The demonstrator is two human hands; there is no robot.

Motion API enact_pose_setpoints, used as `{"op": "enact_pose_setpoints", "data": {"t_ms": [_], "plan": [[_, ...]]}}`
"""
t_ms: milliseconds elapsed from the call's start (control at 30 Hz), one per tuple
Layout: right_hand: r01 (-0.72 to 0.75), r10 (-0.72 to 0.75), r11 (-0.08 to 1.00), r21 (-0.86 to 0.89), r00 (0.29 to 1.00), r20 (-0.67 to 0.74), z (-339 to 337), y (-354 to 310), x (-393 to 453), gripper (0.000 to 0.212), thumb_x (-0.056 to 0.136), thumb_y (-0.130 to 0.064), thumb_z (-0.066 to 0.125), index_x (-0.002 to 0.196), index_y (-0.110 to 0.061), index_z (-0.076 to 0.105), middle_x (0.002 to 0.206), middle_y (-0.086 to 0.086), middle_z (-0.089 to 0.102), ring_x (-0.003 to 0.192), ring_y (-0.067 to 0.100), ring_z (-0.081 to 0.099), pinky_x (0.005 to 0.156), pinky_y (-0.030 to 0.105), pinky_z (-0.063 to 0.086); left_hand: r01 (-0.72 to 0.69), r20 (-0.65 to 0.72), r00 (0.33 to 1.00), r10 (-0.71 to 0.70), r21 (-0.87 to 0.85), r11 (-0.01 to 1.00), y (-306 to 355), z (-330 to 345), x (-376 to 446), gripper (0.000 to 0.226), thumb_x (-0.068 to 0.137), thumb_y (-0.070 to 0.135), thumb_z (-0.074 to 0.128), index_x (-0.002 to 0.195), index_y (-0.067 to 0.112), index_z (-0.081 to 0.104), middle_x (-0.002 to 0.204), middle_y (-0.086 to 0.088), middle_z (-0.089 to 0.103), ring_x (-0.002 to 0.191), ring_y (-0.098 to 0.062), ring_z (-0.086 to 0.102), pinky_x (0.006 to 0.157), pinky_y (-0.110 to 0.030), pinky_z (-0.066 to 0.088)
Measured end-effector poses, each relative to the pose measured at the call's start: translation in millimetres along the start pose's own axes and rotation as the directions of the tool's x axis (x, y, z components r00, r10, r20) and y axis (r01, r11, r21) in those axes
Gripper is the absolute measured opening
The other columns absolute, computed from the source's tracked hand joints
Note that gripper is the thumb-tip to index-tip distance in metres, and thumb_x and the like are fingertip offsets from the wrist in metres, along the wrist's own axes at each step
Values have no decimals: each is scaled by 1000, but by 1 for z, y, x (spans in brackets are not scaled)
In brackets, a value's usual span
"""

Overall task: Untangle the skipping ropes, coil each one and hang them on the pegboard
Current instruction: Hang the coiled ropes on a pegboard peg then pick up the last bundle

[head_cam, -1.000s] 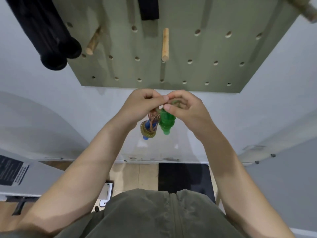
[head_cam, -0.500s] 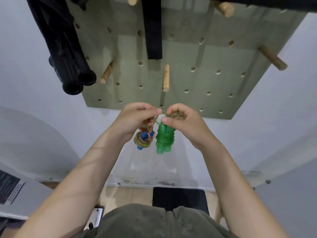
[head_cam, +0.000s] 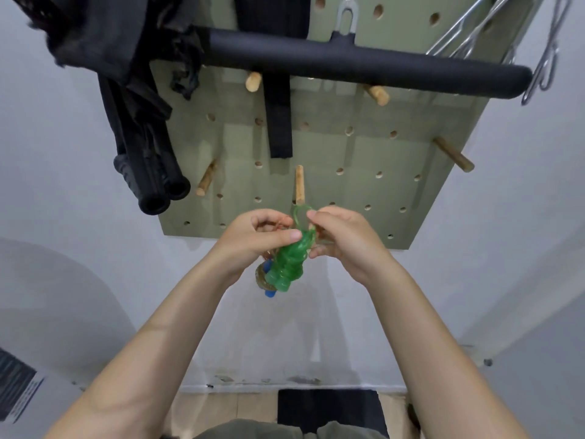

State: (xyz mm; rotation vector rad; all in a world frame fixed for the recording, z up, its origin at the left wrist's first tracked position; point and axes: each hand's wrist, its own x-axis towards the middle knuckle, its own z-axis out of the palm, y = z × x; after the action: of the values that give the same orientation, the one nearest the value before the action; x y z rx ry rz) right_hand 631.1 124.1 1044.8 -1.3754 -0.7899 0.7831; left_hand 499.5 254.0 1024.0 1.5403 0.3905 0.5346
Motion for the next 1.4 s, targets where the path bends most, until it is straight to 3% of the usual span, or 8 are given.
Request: {"op": "enact_pose_setpoints", "data": {"t_ms": [100, 233, 400, 667, 967, 1067, 1267, 1400], "plan": [[45, -45, 997, -65, 999, 2, -1, 0, 0, 14, 93, -15, 64, 81, -8, 68, 66, 8, 59, 58, 20, 58, 57, 29, 54, -30, -49, 998, 30, 4, 1000, 3, -6, 1, 49, 51, 46, 85, 91, 20, 74, 78, 10, 72, 70, -4, 64, 66, -19, 50], [124, -128, 985, -122, 991, -27, 2, -1, 5, 9, 93, -13, 64, 87, -7, 67, 65, 6, 63, 56, 18, 59, 56, 29, 53, -18, 30, 999, 16, 87, 996, 11, -6, 5, 57, 52, 42, 89, 99, 15, 72, 83, 4, 69, 76, -9, 64, 68, -22, 51], [168, -193, 959, -227, 977, -94, 3, -1, 18, 11, 94, -12, 62, 85, -7, 66, 63, 5, 63, 56, 19, 61, 56, 29, 54, -44, -114, 992, 57, 117, 992, 9, 2, 19, 10, 81, 19, 81, 77, 15, 73, 67, 5, 68, 62, -7, 60, 62, -23, 47], [111, -164, 971, -213, 954, -252, -1, 2, 48, 10, 91, -8, 66, 81, -8, 68, 59, 4, 62, 48, 15, 57, 48, 25, 49, -60, -219, 973, 70, 53, 997, 1, 3, 49, 10, 84, 15, 77, 75, 13, 73, 60, 7, 68, 52, 0, 57, 52, -13, 45], [-2, -58, 976, -219, 962, -266, -1, -22, 87, 5, 91, -13, 68, 90, -10, 64, 73, 7, 67, 54, 15, 62, 52, 24, 51, -57, -117, 991, 68, 90, 994, -1, -32, 58, 14, 94, 15, 65, 86, 17, 77, 68, 5, 69, 65, -9, 62, 66, -22, 51], [73, -208, 918, -390, 926, -316, -3, -28, 77, 8, 89, -15, 69, 96, -12, 65, 68, 0, 60, 55, 11, 55, 49, 18, 43, -102, -19, 994, 104, 83, 991, 9, -43, 48, 16, 95, 14, 64, 91, 17, 79, 75, 2, 71, 72, -12, 64, 72, -26, 53], [245, -236, 931, -270, 970, 64, 11, -35, 40, 10, 86, -9, 72, 95, -9, 72, 72, 1, 69, 58, 13, 57, 46, 26, 38, -194, 104, 976, 189, 38, 980, 34, -42, 31, 13, 95, 8, 63, 100, 7, 75, 77, -1, 70, 75, -14, 64, 73, -27, 55], [225, -224, 937, -265, 974, 35, 10, -28, 34, 7, 84, -5, 73, 89, -7, 69, 68, 6, 68, 51, 14, 56, 44, 22, 39, -187, 105, 978, 180, 57, 981, 35, -32, 28, 15, 92, 7, 65, 102, 0, 74, 74, -2, 71, 72, -13, 65, 69, -25, 55]]}}
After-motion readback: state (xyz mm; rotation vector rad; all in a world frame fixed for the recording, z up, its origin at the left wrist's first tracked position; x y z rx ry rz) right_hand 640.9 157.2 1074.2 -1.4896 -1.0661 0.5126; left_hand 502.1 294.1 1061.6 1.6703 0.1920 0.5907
